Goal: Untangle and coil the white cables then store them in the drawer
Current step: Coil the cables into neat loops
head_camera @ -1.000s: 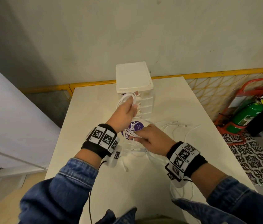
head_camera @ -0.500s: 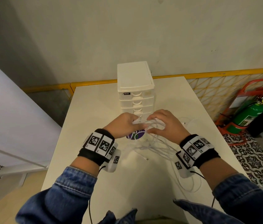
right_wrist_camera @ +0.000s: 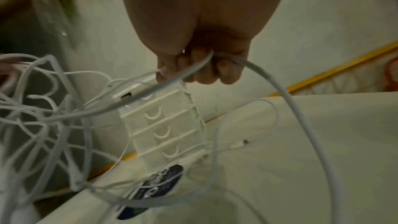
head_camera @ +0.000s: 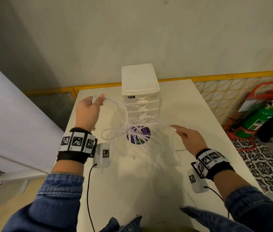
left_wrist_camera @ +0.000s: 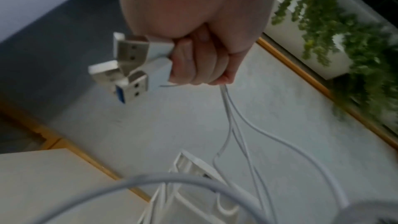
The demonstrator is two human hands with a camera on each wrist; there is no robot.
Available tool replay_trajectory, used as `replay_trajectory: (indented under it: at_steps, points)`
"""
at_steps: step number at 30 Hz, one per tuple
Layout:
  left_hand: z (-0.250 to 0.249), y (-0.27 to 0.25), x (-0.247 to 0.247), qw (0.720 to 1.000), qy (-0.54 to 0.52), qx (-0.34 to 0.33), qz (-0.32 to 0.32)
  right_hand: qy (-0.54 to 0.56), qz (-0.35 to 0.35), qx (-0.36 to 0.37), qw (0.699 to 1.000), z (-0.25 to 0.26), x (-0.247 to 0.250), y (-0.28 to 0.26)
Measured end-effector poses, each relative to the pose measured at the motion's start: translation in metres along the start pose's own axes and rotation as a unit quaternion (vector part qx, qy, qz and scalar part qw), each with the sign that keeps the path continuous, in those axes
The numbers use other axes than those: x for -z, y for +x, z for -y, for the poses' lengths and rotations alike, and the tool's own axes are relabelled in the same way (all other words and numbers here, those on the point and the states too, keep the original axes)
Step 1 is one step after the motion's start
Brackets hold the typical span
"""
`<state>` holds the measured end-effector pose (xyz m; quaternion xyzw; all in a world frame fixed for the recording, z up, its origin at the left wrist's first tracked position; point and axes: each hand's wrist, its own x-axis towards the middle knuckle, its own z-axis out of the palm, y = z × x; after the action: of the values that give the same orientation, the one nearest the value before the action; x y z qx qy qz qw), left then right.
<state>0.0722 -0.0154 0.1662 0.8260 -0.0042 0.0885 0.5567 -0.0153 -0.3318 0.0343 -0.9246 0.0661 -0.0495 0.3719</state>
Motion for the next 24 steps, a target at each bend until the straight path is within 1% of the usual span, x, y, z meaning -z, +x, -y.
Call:
replay_trajectory:
  at_steps: [2,4,5,7,8,9,10,11,12,13,14,16,18,19,20,21,24]
  points:
    - [0.007,0.006,0.01,0.999,-0.004,0.022,-0.04,-0.064,0.016,-0.076,0.995,-0.019,0.004,-0.002]
    - [0.01,0.008,0.015,0.998,-0.01,0.037,-0.057,-0.099,0.029,-0.14,0.985,-0.031,0.005,-0.005]
    - [0.009,0.007,0.014,0.998,-0.013,0.041,-0.046,-0.112,0.039,-0.161,0.98,-0.033,0.004,-0.005]
    - [0.004,0.0,0.005,0.999,0.001,0.035,0.017,-0.142,0.06,-0.171,0.973,-0.028,0.001,0.001]
    - [0.0,-0.006,-0.003,0.998,0.018,0.027,0.055,-0.148,0.049,-0.154,0.976,-0.019,0.0,0.005]
    - [-0.005,-0.011,-0.011,0.996,0.03,0.018,0.086,-0.136,0.016,-0.116,0.984,-0.006,0.0,0.008]
    - [-0.009,-0.015,-0.019,0.993,0.035,0.008,0.11,-0.088,-0.031,-0.063,0.994,0.012,0.0,0.011]
    - [-0.013,-0.019,-0.027,0.991,0.036,0.001,0.128,-0.013,-0.067,-0.01,0.998,0.033,0.001,0.011]
    - [-0.016,-0.022,-0.034,0.989,0.034,-0.005,0.143,0.064,-0.07,0.033,0.995,0.057,0.002,0.009]
    - [-0.02,-0.025,-0.04,0.987,0.031,-0.01,0.156,0.114,-0.032,0.062,0.991,0.079,0.0,0.006]
    - [-0.023,-0.028,-0.045,0.985,0.024,-0.017,0.168,0.138,0.031,0.079,0.987,0.098,-0.003,0.004]
    - [-0.034,-0.032,-0.051,0.983,-0.001,-0.037,0.181,0.145,0.145,0.074,0.976,0.118,-0.016,0.0]
    - [-0.045,-0.033,-0.049,0.984,-0.048,-0.046,0.167,0.112,0.22,0.055,0.968,0.115,-0.032,-0.005]
    - [-0.049,-0.032,-0.045,0.985,-0.067,-0.051,0.15,0.078,0.241,0.055,0.966,0.106,-0.04,-0.007]
    - [-0.051,-0.028,-0.04,0.987,-0.076,-0.056,0.128,0.048,0.239,0.061,0.968,0.097,-0.045,-0.01]
    - [-0.051,-0.024,-0.033,0.99,-0.081,-0.054,0.102,0.022,0.221,0.062,0.973,0.085,-0.049,-0.011]
    - [-0.039,-0.013,-0.016,0.994,-0.108,-0.015,0.027,0.007,0.157,0.032,0.987,0.056,-0.045,-0.008]
